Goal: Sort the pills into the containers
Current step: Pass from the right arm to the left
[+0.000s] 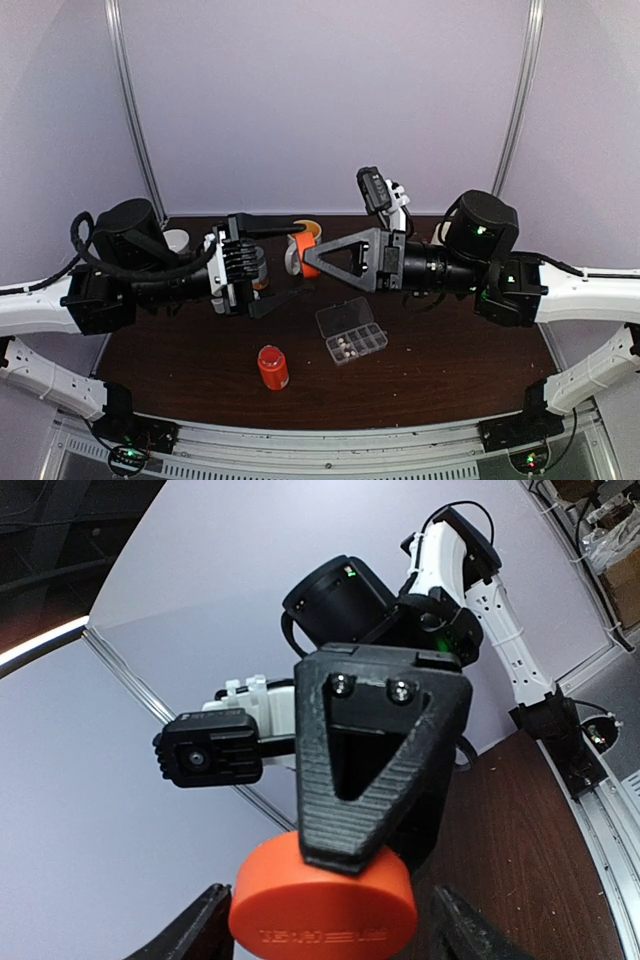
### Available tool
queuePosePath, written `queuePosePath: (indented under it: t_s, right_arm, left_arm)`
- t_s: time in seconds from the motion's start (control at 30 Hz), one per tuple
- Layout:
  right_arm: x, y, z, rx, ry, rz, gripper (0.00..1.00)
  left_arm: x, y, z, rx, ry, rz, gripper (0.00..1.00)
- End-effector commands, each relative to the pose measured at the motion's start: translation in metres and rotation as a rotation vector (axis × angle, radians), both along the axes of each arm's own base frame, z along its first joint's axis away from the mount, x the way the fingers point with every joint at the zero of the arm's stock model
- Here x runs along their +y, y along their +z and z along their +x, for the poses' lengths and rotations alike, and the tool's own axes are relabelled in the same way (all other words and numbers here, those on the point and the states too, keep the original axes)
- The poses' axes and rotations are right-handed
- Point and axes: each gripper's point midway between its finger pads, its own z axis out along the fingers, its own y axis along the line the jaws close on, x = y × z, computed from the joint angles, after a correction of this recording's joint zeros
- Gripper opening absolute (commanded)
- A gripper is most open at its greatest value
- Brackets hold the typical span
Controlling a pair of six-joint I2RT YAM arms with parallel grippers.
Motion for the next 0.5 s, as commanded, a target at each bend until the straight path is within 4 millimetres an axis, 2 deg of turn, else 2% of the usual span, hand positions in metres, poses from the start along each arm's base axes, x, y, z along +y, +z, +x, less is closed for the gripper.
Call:
queuePosePath:
  t_s: [0.0, 0.2, 0.27, 0.33, 0.47]
  right_arm:
    - [0.001, 0.022, -0.001, -0.013, -0.002, 0.062, 0.43]
    - [0.005, 0.022, -0.001, -0.007, 0.004, 0.072, 0.43]
    - [0.006, 0.021, -0.001, -0.005, 0.006, 0.071, 0.48]
    - [0.005, 0.020, -0.001, -0.015, 0.005, 0.069, 0.59]
    - [-0.001, 0.013, 0.002, -0.072, -0.041, 0.037, 0.89]
  left_arm:
    - [0.001, 0.021, -0.001, -0.025, 0.008, -0.051, 0.67]
    - [0.003, 0.020, -0.002, -0.021, 0.008, -0.053, 0.57]
    - [0.004, 0.020, -0.001, -0.019, 0.015, -0.056, 0.57]
    - [0.006, 0.021, 0.001, -0.002, 0.028, -0.063, 0.56]
    - [0.014, 0.026, 0.009, 0.114, 0.075, -0.093, 0.49]
